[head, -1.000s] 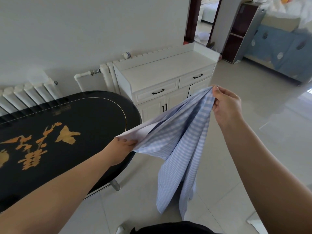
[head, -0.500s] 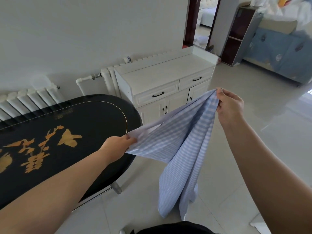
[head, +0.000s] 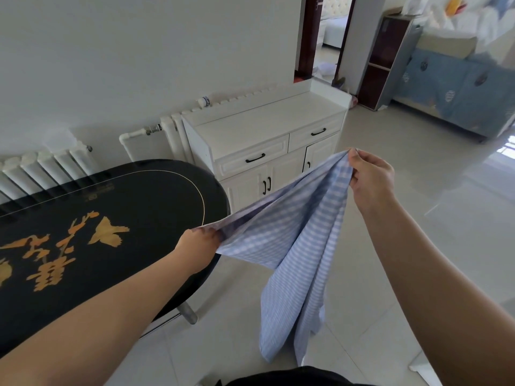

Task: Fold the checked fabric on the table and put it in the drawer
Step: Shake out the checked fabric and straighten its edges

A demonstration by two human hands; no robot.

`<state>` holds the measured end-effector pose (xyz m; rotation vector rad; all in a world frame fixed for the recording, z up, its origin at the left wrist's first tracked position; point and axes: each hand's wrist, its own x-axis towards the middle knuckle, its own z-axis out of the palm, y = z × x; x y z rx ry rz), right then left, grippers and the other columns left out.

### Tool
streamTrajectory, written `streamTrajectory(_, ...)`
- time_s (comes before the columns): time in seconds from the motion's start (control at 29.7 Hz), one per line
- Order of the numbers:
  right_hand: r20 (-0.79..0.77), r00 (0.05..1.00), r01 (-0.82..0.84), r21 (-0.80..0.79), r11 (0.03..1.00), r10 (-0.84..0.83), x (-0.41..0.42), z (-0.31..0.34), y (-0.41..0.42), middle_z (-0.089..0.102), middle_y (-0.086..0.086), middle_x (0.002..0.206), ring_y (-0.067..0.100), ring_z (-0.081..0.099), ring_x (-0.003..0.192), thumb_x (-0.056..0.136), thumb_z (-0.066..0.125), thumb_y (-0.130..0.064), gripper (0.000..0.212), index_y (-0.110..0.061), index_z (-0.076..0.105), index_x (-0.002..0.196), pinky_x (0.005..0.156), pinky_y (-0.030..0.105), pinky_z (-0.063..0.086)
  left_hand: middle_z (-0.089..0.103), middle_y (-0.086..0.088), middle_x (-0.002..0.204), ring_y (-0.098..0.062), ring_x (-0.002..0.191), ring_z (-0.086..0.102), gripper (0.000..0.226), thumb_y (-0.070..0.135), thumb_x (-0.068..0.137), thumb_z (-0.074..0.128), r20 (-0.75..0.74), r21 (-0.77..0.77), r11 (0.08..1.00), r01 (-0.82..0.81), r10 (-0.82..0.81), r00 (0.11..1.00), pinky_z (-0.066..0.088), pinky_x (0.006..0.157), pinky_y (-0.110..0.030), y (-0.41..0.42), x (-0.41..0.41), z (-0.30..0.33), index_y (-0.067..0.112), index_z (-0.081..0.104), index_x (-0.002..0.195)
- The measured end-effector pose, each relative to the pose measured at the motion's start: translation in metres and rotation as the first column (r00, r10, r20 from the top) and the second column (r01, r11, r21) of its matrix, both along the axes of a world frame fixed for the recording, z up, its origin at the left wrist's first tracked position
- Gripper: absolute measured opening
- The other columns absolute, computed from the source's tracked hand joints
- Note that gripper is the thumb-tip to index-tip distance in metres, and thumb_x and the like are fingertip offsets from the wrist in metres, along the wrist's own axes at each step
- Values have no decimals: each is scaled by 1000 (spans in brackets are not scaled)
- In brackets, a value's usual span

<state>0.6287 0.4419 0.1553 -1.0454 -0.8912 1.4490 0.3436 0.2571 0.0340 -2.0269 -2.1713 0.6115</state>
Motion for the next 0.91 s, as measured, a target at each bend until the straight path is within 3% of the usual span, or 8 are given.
streamTrajectory(0.13, 20, 999, 41, 45, 998, -42, 7, -4, 9, 71, 0, 72, 16, 66, 70, 83, 71, -12, 7, -15, 72, 77, 79, 33, 58, 51, -1, 133, -21, 114, 56, 44, 10, 92, 48, 57, 33, 994, -108, 106, 993, 48, 83, -30, 9, -5, 7, 18, 41, 135)
streamTrajectory(0.27, 134, 985, 93, 130, 987, -111, 14, -9, 14, 72, 2, 87, 20, 68, 89, 83, 72, -17, 4, -20, 74, 82, 91, 42, 54, 57, -4, 124, -21, 106, 62, 41, 7, 90, 57, 14, 44, 984, -175, 175, 984, 54, 78, -29, 15, -9, 24, 12, 46, 130)
streamTrajectory(0.4, 167, 979, 83, 196, 977, -117, 18, -10, 12, 71, 4, 86, 19, 65, 85, 83, 71, -18, 4, -21, 74, 82, 90, 40, 55, 58, 1, 122, -18, 96, 65, 41, 6, 91, 55, -122, 71, 989, -130, 138, 983, 48, 62, -24, 14, -14, 39, 16, 45, 130)
streamTrajectory(0.61, 186, 947, 216, 229, 949, -260, 53, 2, 42, 63, -3, 76, 16, 58, 77, 84, 70, -18, 8, -22, 70, 77, 85, 36, 52, 57, 2, 112, -15, 82, 64, 41, 5, 90, 48, -136, 230, 967, 110, -80, 988, 32, 51, -23, 26, -16, 87, 15, 41, 129)
streamTrajectory(0.71, 248, 918, 251, 241, 938, -309, 75, 5, 58, 58, -5, 68, 11, 54, 65, 84, 69, -21, 19, -25, 66, 65, 71, 34, 52, 64, 0, 104, -23, 83, 65, 43, -2, 86, 46, -26, 342, 931, 125, -124, 992, 34, 53, -28, 38, -8, 119, 18, 46, 124)
streamTrajectory(0.81, 277, 914, 223, 266, 938, -296, 84, 3, 64, 56, -3, 64, 11, 49, 59, 85, 67, -22, 22, -24, 67, 63, 63, 33, 44, 66, -5, 90, -27, 74, 60, 31, -2, 85, 41, 245, 411, 912, -5, -104, 964, 45, 58, -37, 42, -6, 139, 23, 47, 101)
streamTrajectory(0.87, 273, 923, 195, 275, 941, -271, 87, 2, 64, 59, -3, 65, 11, 51, 60, 86, 67, -23, 21, -24, 69, 65, 64, 33, 47, 64, 0, 93, -23, 80, 58, 38, -3, 87, 39, 389, 402, 915, -37, -134, 911, 49, 69, -38, 43, -10, 145, 26, 54, 106)
streamTrajectory(0.91, 267, 929, 180, 280, 943, -256, 87, 2, 63, 60, -4, 64, 11, 53, 60, 86, 67, -22, 21, -24, 69, 65, 64, 33, 48, 60, 3, 95, -21, 85, 57, 45, -5, 88, 38, 395, 378, 926, -9, -153, 906, 48, 73, -36, 43, -13, 147, 27, 58, 113)
